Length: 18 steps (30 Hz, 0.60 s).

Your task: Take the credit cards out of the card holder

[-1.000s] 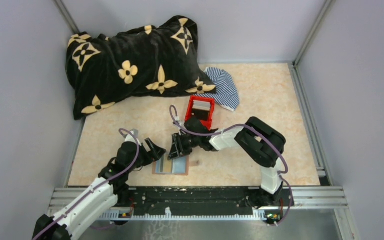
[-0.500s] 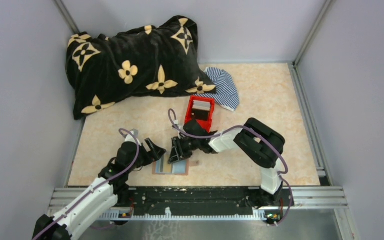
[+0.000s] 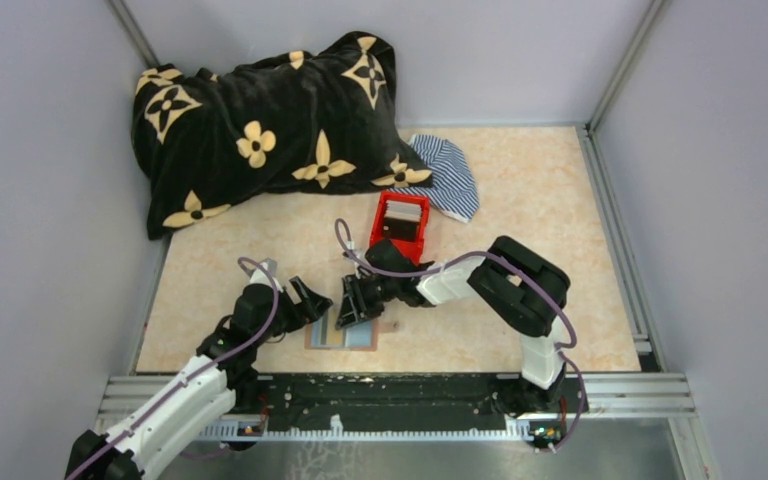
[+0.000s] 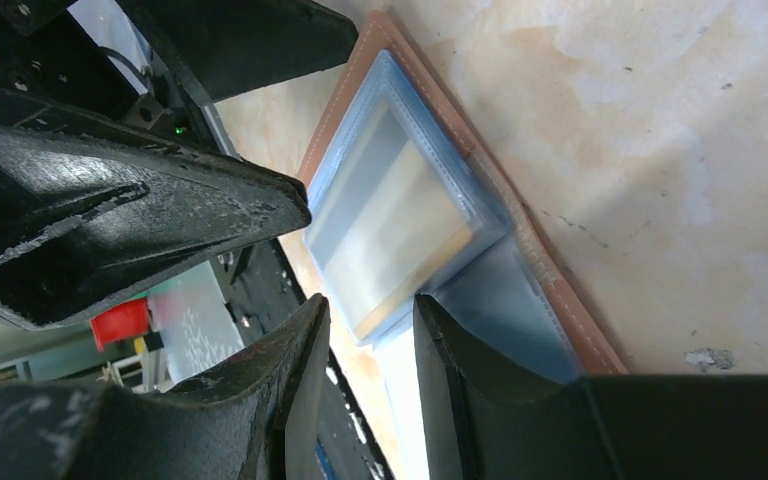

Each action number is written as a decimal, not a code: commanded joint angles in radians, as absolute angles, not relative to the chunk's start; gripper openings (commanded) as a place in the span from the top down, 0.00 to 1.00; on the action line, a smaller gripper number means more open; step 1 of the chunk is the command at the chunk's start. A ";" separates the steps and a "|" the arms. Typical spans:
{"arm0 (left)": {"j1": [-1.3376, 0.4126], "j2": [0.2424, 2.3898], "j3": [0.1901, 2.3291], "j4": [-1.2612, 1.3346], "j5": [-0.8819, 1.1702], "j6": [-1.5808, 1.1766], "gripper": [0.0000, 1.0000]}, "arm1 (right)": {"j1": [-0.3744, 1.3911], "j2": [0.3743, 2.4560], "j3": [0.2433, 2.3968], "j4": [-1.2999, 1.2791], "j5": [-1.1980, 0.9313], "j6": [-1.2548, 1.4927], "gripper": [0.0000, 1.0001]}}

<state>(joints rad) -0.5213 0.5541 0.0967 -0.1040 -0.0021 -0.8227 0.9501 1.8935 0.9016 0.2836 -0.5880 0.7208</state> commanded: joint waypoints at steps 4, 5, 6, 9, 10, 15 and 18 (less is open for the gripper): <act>-0.522 0.568 0.070 -0.155 0.036 -0.815 0.12 | 0.973 1.900 0.993 0.282 -0.609 0.686 0.62; -0.522 0.572 0.071 -0.154 0.044 -0.813 0.12 | 0.975 1.910 1.000 0.282 -0.613 0.686 0.62; -0.522 0.578 0.073 -0.153 0.053 -0.815 0.12 | 0.974 1.919 1.006 0.281 -0.619 0.686 0.62; -0.523 0.578 0.076 -0.160 0.066 -0.822 0.13 | 0.976 1.936 1.008 0.292 -0.627 0.693 0.62; -0.523 0.573 0.078 -0.166 0.063 -0.822 0.13 | 0.976 1.937 1.008 0.289 -0.625 0.691 0.62; -0.522 0.539 0.071 -0.175 0.048 -0.821 0.13 | 0.967 1.881 0.973 0.257 -0.592 0.687 0.62; -0.522 0.540 0.063 -0.166 0.049 -0.824 0.13 | 0.965 1.847 0.951 0.244 -0.579 0.681 0.62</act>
